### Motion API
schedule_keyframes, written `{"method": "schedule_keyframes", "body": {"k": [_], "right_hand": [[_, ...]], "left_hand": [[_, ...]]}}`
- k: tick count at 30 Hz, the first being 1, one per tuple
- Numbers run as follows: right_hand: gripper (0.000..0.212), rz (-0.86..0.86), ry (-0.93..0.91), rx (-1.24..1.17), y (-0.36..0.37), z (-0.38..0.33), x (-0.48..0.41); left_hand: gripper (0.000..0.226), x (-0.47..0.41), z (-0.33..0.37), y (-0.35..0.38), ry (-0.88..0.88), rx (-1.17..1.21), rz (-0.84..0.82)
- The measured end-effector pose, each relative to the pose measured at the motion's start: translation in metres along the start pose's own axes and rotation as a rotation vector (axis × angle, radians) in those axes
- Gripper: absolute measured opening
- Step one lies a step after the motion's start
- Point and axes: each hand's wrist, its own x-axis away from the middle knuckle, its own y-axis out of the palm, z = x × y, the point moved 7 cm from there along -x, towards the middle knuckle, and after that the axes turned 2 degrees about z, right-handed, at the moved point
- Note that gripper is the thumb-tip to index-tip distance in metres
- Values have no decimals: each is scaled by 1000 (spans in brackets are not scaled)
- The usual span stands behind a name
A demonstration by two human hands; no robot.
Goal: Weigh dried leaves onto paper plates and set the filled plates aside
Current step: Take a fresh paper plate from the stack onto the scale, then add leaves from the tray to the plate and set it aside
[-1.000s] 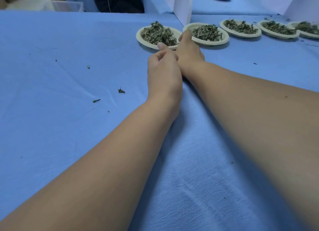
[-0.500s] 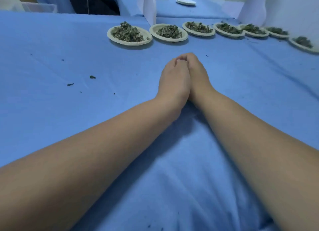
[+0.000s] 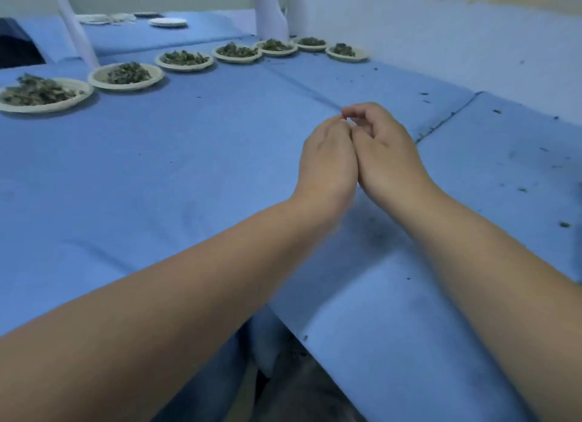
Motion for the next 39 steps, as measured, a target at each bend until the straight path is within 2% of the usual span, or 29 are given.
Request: {"method": "schedule_keyframes", "body": {"k": [4, 9, 11, 14, 18, 20, 24, 28, 30, 35, 39], "right_hand": [[27, 153, 31, 46, -99, 22, 34], [40, 339, 89, 126, -219, 61, 92], [42, 418, 117, 177, -264, 80, 118], [43, 513, 170, 313, -329, 112, 157], [44, 556, 231, 756, -394, 138, 189], [44, 577, 281, 846, -413, 146, 196], [31, 543, 498, 1048, -429, 169, 206], [28, 535, 528, 1147, -422, 172, 204], [32, 524, 518, 1176, -420, 173, 201], [38, 502, 508, 1210, -419, 177, 197], [39, 498, 499, 1220, -418, 179, 197]], "left_hand": [[42, 35, -2, 88, -13, 42, -151], [25, 77, -14, 193, -22, 101, -324], [39, 88, -16, 230, 17, 46, -387], [47, 99, -12, 282, 213, -225, -472], [44, 104, 0, 336, 604, -559, -528], [44, 99, 8, 355, 763, -641, -510], [47, 91, 17, 398, 997, -906, -544], [36, 88, 26, 422, 1165, -1104, -566], [31, 88, 32, 427, 1203, -1129, -562], [21, 84, 42, 433, 1160, -1206, -610], [15, 88, 45, 438, 1284, -1350, -628]]}}
